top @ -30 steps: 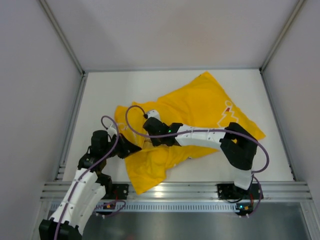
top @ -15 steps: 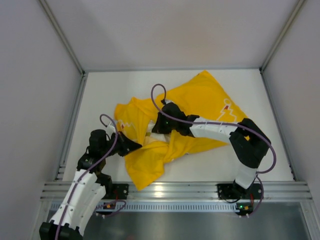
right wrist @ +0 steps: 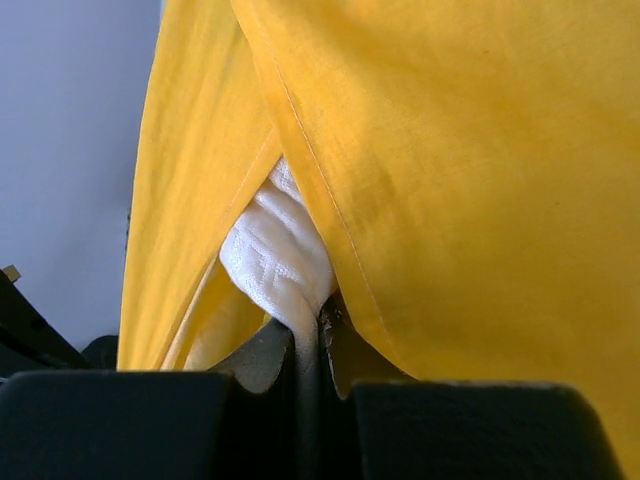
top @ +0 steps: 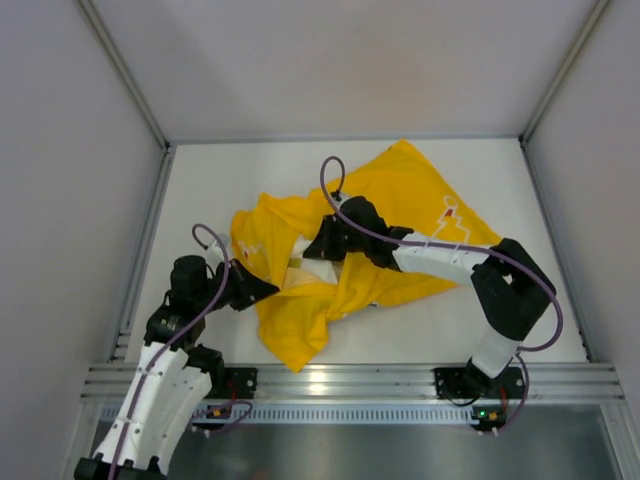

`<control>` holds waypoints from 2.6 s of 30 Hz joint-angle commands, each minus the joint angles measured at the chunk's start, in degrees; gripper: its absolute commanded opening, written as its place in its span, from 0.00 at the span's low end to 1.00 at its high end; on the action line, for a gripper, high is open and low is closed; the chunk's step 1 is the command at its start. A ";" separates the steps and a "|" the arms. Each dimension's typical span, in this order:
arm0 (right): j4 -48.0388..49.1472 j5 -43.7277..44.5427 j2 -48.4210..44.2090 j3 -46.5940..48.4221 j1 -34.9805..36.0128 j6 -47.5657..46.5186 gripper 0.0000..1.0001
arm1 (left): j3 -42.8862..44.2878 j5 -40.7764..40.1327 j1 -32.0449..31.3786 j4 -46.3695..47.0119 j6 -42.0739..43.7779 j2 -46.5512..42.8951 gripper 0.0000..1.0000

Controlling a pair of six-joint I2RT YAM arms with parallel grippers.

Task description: Remove the pillowcase from the pillow

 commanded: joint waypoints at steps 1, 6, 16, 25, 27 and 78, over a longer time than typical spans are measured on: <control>16.89 1.13 -3.97 -3.28 -2.56 3.46 0.00 | 1.91 0.92 -0.28 -9.53 2.50 -2.19 0.00; 21.05 -0.37 -2.92 -5.94 -1.59 5.59 0.00 | -0.82 0.66 -0.28 -10.50 1.52 -5.54 0.00; 16.76 2.35 -2.48 -2.43 0.34 1.99 0.00 | 0.41 1.18 -0.28 -11.82 1.87 -5.80 0.55; 12.53 6.30 -0.46 1.09 1.75 -0.74 0.00 | 10.77 0.14 -0.28 -11.74 1.09 -0.36 0.96; 12.17 7.53 -0.55 1.01 2.19 -1.18 0.00 | 13.23 -0.75 -0.28 -11.65 -0.05 2.36 0.97; 5.58 20.19 -0.98 5.75 9.75 -4.34 0.00 | 3.84 0.83 -1.52 7.07 -4.36 14.07 0.00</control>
